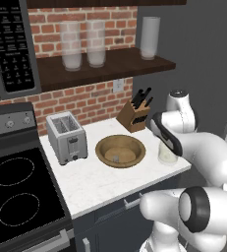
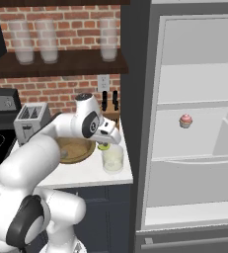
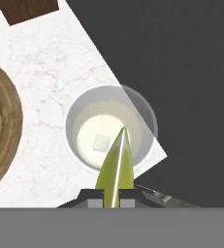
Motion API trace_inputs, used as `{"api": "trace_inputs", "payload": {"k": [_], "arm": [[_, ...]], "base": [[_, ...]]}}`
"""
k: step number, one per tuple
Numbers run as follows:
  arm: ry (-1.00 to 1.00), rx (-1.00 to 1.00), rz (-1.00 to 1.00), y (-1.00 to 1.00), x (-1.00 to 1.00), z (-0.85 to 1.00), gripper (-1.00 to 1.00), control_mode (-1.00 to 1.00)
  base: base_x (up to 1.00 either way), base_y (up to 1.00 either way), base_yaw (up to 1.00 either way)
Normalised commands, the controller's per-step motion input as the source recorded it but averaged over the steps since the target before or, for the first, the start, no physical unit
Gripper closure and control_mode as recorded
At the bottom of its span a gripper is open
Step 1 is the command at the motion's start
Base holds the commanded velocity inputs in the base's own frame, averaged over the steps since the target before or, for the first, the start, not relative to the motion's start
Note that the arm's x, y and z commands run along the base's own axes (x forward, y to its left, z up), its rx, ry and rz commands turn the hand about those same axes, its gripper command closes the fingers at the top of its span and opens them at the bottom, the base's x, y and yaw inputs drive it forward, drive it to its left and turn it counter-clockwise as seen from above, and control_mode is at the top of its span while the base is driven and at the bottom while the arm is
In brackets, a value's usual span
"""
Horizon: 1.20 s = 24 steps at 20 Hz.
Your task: Grab a lemon wedge from the fridge and one ice cube from the ice bowl, and put them in the glass of lemonade.
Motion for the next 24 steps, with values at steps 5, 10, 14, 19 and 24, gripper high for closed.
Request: {"api": "trace_inputs", "payload": {"k": [5, 10, 14, 19, 24], "arm": [[0.00, 0.00, 0.00, 0.00, 0.00, -0.11, 1.00, -1.00], [0.00, 0.00, 0.00, 0.00, 0.02, -0.08, 1.00, -1.00], [0.00, 0.00, 0.00, 0.00, 0.02, 0.00, 1.00, -1.00], [0.00, 0.00, 0.00, 0.00, 0.23, 0.00, 1.00, -1.00], [0.00, 0.00, 0.00, 0.00, 0.16, 0.00, 1.00, -1.00]], "base": [[0.00, 0.00, 0.00], [0.00, 0.00, 0.00], [0.00, 0.00, 0.00], [0.00, 0.00, 0.00], [0.00, 0.00, 0.00]]}}
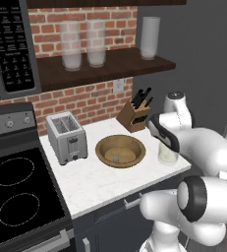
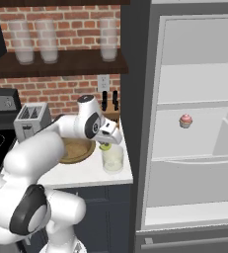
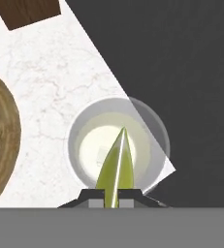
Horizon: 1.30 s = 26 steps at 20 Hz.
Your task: Grab a lemon wedge from the fridge and one ice cube from the ice bowl, and put them in the glass of lemonade.
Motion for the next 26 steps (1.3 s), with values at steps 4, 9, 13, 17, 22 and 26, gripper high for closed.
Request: {"api": "trace_inputs", "payload": {"k": [4, 9, 13, 17, 22, 26], "arm": [[0.00, 0.00, 0.00, 0.00, 0.19, 0.00, 1.00, -1.00], [0.00, 0.00, 0.00, -0.01, 0.29, 0.00, 1.00, -1.00], [0.00, 0.00, 0.00, -0.09, 0.23, -0.07, 1.00, -1.00], [0.00, 0.04, 0.00, -0.13, 0.02, -0.32, 1.00, -1.00], [0.00, 0.01, 0.00, -0.04, -0.10, -0.05, 1.00, -1.00], [0.00, 0.00, 0.00, 0.00, 0.00, 0.00, 1.00, -1.00]], "base": [[0.00, 0.00, 0.00], [0.00, 0.00, 0.00], [0.00, 0.00, 0.00], [0.00, 0.00, 0.00], [0.00, 0.00, 0.00], [0.00, 0.00, 0.00]]}}
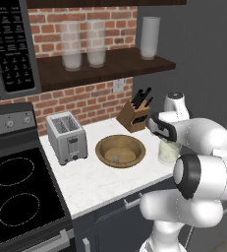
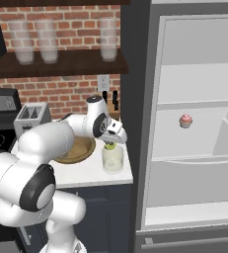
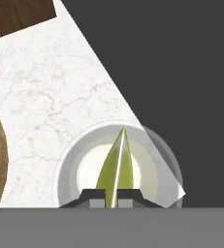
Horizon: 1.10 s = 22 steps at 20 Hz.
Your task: Grab a lemon wedge from the fridge and one ice cube from the ice bowl, and put them in the glass of lemonade.
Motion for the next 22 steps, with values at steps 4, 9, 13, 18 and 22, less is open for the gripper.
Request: {"api": "trace_inputs", "payload": {"k": [4, 9, 13, 18, 22], "arm": [[0.00, 0.00, 0.00, 0.00, 0.00, 0.00, -1.00, -1.00], [0.00, 0.00, 0.00, 0.00, 0.00, 0.00, -1.00, -1.00], [0.00, 0.00, 0.00, 0.00, 0.00, 0.00, -1.00, -1.00], [0.00, 0.00, 0.00, 0.00, -0.02, 0.00, -1.00, -1.00], [-0.06, 0.02, 0.00, 0.00, -0.26, 0.06, -1.00, -1.00]], "base": [[0.00, 0.00, 0.00], [0.00, 0.00, 0.00], [0.00, 0.00, 0.00], [0.00, 0.00, 0.00], [0.00, 0.00, 0.00]]}}
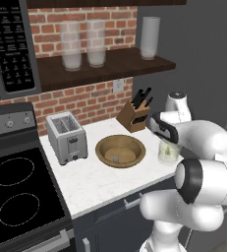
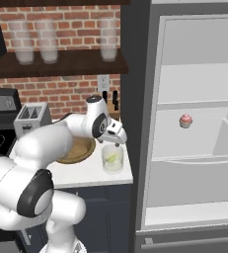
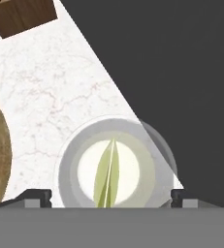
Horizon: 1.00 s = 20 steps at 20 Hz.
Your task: Grab a lemon wedge from the fridge and one ice cube from the ice bowl, and put them in the glass of lemonade.
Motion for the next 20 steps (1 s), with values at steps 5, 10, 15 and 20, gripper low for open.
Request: {"api": "trace_inputs", "payload": {"k": [5, 10, 15, 20], "arm": [[-0.11, 0.02, 0.01, 0.00, -0.26, 0.16, -1.00, -1.00], [-0.11, 0.02, 0.01, 0.00, -0.22, 0.15, -1.00, -1.00], [-0.11, 0.04, 0.04, 0.00, -0.26, 0.22, -1.00, -1.00], [-0.06, 0.03, 0.11, 0.20, -0.27, 0.28, -1.00, -1.00]], "base": [[0.00, 0.00, 0.00], [0.00, 0.00, 0.00], [0.00, 0.00, 0.00], [0.00, 0.00, 0.00]]}}
